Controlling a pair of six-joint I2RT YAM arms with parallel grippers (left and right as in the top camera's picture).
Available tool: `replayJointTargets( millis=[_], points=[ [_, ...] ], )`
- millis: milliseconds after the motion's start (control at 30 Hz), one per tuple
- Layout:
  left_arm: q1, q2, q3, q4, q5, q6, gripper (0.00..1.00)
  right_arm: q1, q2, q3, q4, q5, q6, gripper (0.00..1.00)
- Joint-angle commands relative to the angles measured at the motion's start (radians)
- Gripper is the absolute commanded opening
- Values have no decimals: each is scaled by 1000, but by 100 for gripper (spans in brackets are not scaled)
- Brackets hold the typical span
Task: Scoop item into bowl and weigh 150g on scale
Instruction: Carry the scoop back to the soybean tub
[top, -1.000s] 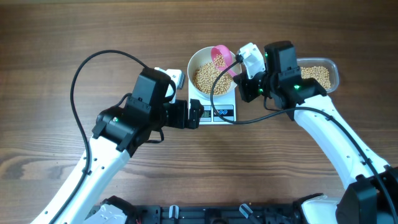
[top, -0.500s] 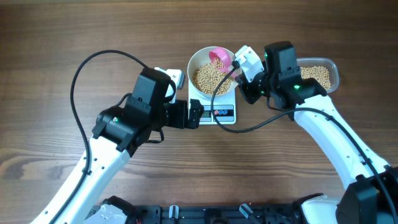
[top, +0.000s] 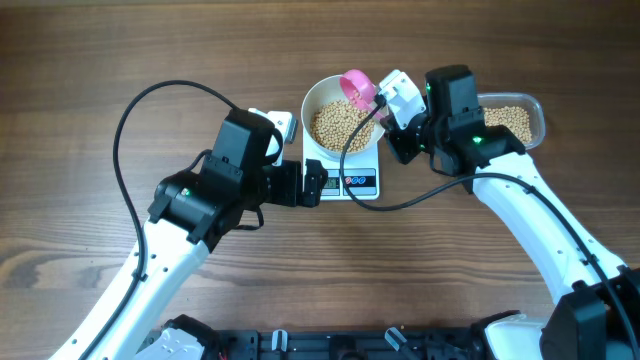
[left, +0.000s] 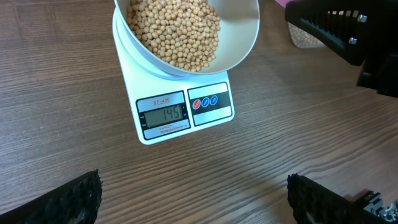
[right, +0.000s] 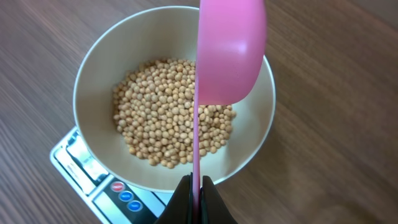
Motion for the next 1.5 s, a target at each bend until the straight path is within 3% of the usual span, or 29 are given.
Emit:
replayJointTargets(
  millis=[0,367,533,733,867,1133,1200,1333,1467],
  points=[
    [-4,3,17,2,5,5,100,5,-18,3,0,-71,114,4],
    [-4,3,17,2,5,5,100,5,-18,3,2,-98,101,4],
    [-4,3,17,2,5,6,100,5,-18,3,0,-86,-34,4],
    [-4,3,17,2,5,6,100,15,-24,9,10,3,-112,4],
    [-4,3,17,2,5,5,100,101,-24,9,14,199,-236,4],
    [-4,3,17,2,5,5,100,134,-24,9,13,262,-233,4],
    [-4,3,17,2,5,5,100,134,-24,9,14,262,-185,4],
    [-4,3,17,2,5,5,100,133,-24,9,20,165,73,4],
    [-4,3,17,2,5,5,100,89,-51,9,60,129,233,4]
  ],
)
